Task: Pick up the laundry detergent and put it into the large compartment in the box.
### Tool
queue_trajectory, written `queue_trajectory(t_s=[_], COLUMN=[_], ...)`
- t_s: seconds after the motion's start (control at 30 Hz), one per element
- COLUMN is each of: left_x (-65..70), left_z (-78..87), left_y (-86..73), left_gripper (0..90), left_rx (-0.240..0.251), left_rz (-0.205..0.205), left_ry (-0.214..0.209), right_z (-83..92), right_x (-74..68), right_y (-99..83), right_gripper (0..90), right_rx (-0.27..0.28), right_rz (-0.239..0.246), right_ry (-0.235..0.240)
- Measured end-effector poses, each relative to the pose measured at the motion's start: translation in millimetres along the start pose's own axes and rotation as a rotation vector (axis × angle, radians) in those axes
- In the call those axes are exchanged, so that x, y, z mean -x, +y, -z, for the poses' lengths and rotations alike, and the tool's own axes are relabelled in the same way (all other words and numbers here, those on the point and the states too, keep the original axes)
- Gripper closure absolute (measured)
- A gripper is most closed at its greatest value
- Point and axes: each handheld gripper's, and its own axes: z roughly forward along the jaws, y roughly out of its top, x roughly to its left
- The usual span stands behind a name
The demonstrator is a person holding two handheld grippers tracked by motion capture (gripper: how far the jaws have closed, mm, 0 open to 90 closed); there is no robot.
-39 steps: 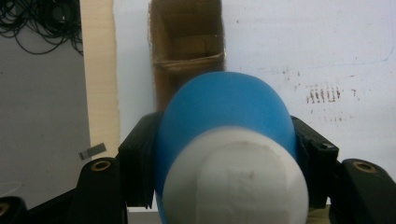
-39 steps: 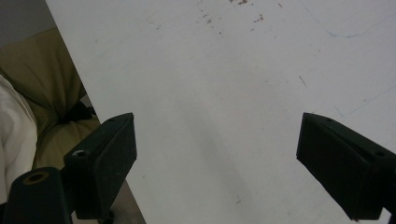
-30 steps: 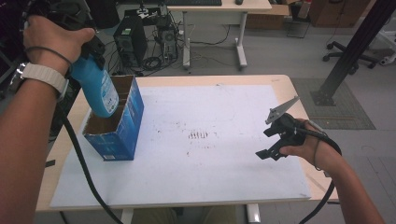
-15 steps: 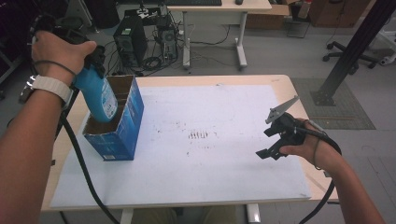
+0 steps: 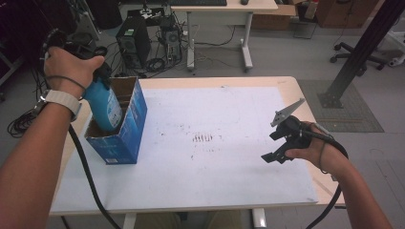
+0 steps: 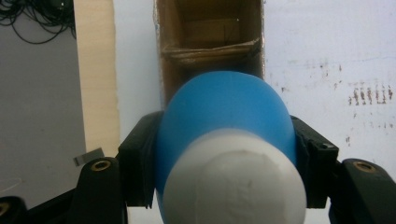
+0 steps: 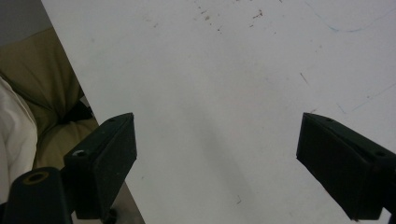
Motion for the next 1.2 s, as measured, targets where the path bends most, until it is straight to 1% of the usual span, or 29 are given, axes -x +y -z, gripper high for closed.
queue_trajectory(t_s=[0.13, 0.27, 0.73, 0.8, 0.83, 0.9, 0.93, 0.97, 1.03, 1.2], left_x=[0.5, 2.2, 6.3, 6.0, 6.1, 6.2, 6.1, 5.8, 5.7, 5.5], left_z=[-9.1, -18.9, -43.0, -47.4, -49.6, -53.5, -55.0, -56.6, -60.0, -64.9], left_y=[-1.1, -2.4, -6.2, -7.2, -7.8, -8.4, -9.0, -9.6, -10.5, -11.9], left_gripper=[37.2, 37.3, 37.3, 37.3, 37.3, 37.3, 37.3, 37.3, 37.3, 37.3], left_rx=[-0.011, -0.02, -0.021, -0.026, -0.021, -0.033, -0.03, -0.031, -0.034, -0.033], left_rz=[-0.006, -0.014, -0.042, -0.042, -0.043, -0.047, -0.047, -0.041, -0.04, -0.047], left_ry=[-0.007, 0.001, 0.005, 0.0, 0.0, 0.003, 0.004, 0.006, 0.008, 0.014], right_z=[-0.7, -1.0, -1.5, -1.6, -1.8, -2.3, -2.4, -2.4, -2.3, -3.1], right_x=[-0.2, 0.4, 0.7, 0.8, 0.9, 0.9, 0.9, 0.9, 0.6, 0.2], right_y=[0.0, -1.2, -5.5, -6.3, -6.6, -7.4, -7.6, -7.7, -7.7, -7.1], right_gripper=[12.4, 12.3, 12.3, 12.3, 12.3, 12.3, 12.3, 12.3, 12.3, 12.3], right_rx=[-0.001, -0.002, 0.0, -0.001, -0.001, -0.003, -0.002, -0.002, 0.0, -0.005], right_rz=[0.0, -0.005, -0.014, -0.018, -0.018, -0.02, -0.02, -0.02, -0.021, -0.018], right_ry=[0.0, 0.0, 0.002, 0.002, 0.002, 0.003, 0.003, 0.002, 0.003, 0.003])
